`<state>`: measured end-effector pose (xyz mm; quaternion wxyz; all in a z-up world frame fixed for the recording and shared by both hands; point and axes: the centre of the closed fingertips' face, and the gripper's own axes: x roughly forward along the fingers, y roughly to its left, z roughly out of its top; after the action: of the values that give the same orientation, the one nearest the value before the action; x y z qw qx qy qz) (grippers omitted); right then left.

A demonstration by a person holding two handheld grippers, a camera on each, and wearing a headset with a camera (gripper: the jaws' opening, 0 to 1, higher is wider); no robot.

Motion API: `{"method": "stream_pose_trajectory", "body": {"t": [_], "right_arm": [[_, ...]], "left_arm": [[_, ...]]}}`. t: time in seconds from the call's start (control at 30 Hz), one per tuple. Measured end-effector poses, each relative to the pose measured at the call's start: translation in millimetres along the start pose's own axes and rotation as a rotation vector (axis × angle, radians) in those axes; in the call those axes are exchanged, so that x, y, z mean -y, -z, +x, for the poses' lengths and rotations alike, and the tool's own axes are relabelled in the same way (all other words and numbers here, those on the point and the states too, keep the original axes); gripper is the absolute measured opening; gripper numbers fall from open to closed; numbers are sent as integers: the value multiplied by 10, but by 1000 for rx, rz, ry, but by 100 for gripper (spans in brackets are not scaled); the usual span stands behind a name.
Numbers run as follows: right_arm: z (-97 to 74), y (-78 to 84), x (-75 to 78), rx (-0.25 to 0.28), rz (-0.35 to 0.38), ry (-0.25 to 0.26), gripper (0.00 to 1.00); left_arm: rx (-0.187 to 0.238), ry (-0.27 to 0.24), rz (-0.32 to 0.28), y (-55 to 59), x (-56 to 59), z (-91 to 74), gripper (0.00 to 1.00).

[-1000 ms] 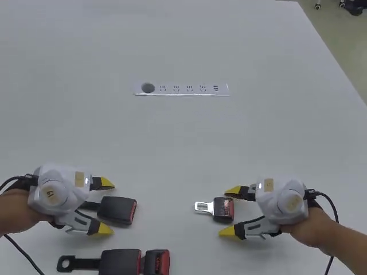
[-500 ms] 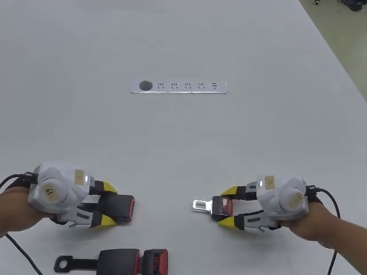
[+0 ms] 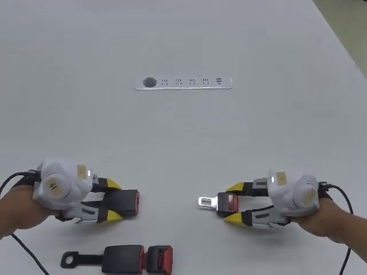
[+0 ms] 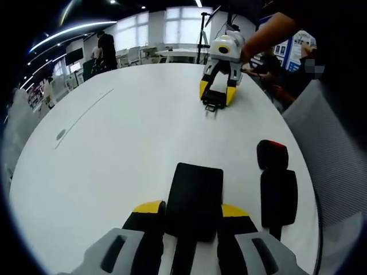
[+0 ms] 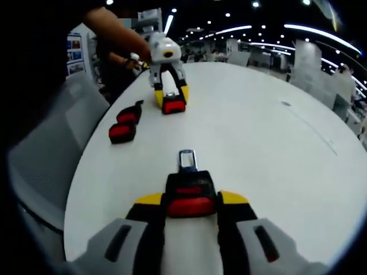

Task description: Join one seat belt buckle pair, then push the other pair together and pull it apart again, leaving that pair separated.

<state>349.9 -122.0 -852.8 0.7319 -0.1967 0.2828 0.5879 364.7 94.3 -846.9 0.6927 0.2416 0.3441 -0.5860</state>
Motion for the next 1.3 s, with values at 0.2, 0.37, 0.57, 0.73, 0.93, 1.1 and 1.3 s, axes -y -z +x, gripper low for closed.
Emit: {"method": "stream_pose_trajectory", "body": {"t": [0.2, 0.37, 0.57, 0.73, 0.93, 1.1, 1.3], "right_arm": [[-2, 0, 6, 60, 25, -7, 35], [33, -41, 5, 70, 18, -20, 35], [127, -121, -13, 86, 18, -33, 35], [250, -217, -35, 94, 22, -39, 35], [435, -363, -85, 91, 6, -57, 35], [619, -499, -128, 90, -4, -68, 35], [837, -665, -194, 84, -7, -70, 35]], "left_arm": [[-6, 1, -7, 56, -55, 13, 36], [-16, 8, 6, 49, -49, 16, 36], [-25, 8, 13, 31, -27, 19, 36], [-30, 4, 17, 51, -33, 25, 36], [-47, 5, 42, 28, -7, 24, 36], [-49, 6, 47, 36, -14, 24, 36], [-53, 7, 60, 63, -30, 28, 36]]}}
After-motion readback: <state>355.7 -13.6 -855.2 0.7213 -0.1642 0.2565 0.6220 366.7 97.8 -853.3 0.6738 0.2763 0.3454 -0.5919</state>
